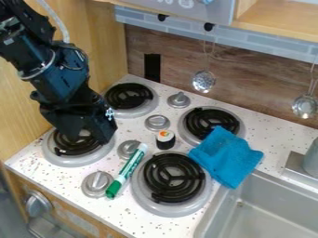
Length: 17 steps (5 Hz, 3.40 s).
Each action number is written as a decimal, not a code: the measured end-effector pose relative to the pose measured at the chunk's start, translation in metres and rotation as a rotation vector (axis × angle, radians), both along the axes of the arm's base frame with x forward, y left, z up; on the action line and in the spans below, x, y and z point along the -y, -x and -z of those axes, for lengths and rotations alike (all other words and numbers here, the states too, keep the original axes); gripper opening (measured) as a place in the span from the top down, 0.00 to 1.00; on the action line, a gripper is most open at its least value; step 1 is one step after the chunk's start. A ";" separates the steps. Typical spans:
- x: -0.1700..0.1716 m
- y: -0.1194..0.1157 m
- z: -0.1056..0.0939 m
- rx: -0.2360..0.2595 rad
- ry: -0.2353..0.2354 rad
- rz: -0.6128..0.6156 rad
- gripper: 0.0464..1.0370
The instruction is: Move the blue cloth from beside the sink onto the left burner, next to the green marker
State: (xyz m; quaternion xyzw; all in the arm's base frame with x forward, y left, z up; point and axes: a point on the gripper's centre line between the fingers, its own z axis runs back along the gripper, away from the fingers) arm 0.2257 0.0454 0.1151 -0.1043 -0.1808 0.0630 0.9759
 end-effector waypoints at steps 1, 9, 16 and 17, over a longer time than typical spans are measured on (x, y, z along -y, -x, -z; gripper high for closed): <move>0.001 0.001 0.004 -0.013 0.006 0.000 0.03; 0.105 -0.191 0.094 0.178 -0.352 0.240 0.03; 0.102 -0.203 0.150 0.044 -0.247 0.025 0.83; 0.101 -0.196 0.147 0.046 -0.247 0.019 0.92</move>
